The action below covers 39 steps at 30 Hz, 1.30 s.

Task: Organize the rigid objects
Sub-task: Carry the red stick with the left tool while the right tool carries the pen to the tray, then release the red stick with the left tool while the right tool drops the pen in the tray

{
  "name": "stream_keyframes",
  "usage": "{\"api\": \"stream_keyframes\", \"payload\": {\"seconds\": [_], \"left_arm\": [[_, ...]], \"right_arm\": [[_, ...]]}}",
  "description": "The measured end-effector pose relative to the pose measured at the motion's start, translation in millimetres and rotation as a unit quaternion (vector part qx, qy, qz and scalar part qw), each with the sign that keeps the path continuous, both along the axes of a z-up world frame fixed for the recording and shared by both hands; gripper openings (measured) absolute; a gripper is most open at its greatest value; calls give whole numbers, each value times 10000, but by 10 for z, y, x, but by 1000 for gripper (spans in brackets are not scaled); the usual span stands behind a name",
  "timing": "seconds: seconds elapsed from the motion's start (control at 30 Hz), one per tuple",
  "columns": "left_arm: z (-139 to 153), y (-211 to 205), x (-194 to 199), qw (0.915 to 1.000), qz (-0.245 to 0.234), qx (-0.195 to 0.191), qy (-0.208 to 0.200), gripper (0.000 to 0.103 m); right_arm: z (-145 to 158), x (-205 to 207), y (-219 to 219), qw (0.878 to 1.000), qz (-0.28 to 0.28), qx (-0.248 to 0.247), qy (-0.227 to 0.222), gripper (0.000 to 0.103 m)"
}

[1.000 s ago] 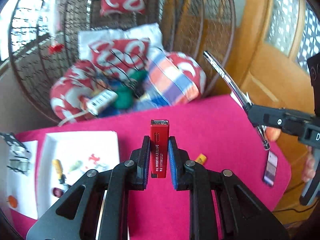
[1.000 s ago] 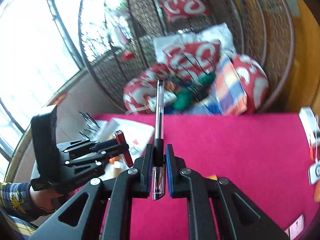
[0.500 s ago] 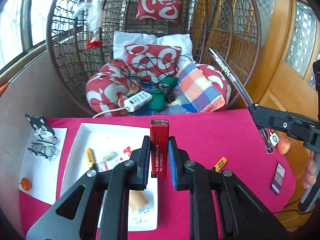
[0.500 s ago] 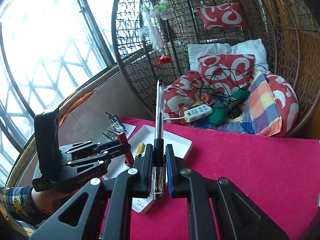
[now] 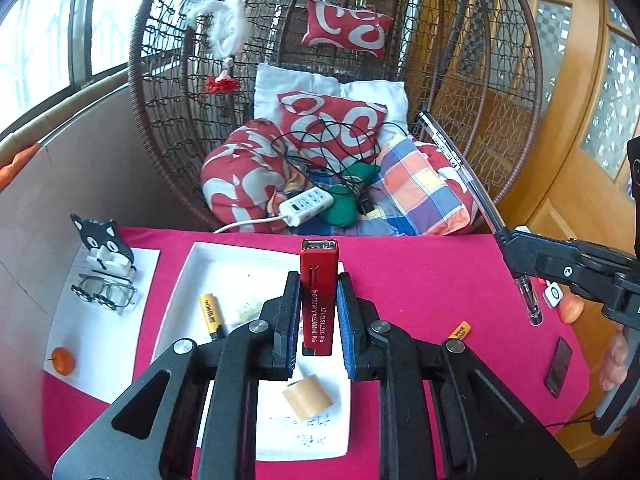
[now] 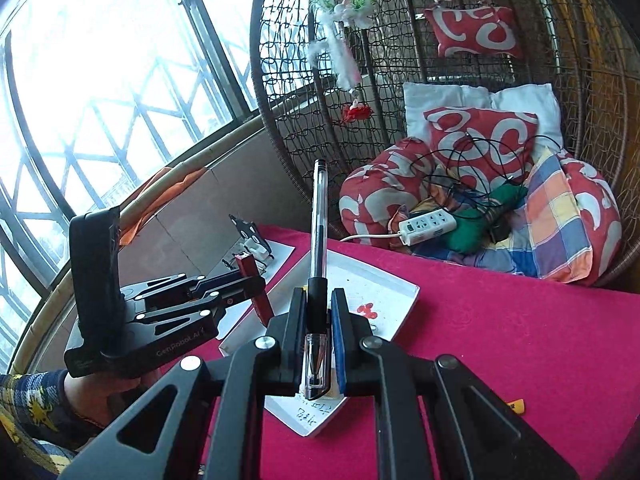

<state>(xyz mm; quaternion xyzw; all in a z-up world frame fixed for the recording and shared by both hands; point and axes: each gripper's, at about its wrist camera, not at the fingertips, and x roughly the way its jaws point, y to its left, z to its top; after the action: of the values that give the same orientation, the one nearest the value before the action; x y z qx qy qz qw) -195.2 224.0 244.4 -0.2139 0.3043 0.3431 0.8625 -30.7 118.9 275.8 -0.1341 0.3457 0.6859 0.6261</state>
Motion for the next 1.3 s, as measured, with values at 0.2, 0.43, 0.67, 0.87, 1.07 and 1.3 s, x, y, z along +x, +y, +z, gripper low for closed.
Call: {"api": "stream_keyframes", "payload": {"seconds": [0.2, 0.43, 0.67, 0.87, 1.07, 1.3], "left_arm": [[-32, 153, -168, 9999, 59, -90, -14, 16], [-91, 362, -374, 9997, 102, -198, 26, 16], [-483, 631, -539, 9967, 48, -787, 210, 16], [-1096, 810, -554, 9856, -21, -1528, 725, 16], [-1497, 876, -552, 9738, -69, -2053, 973, 17], [-1556, 847, -491, 9707, -257, -2160, 1026, 19]], "right_arm": [[-58, -174, 154, 9999, 82, -73, 20, 10], [-203, -335, 342, 9996, 67, -220, 144, 10], [-606, -486, 628, 9962, -19, -792, 351, 10], [-1185, -681, 951, 9862, -60, -1593, 450, 10], [-1615, -810, 1026, 9757, -261, -2116, 511, 10], [-1741, -857, 1054, 9733, -484, -2200, 433, 12]]}}
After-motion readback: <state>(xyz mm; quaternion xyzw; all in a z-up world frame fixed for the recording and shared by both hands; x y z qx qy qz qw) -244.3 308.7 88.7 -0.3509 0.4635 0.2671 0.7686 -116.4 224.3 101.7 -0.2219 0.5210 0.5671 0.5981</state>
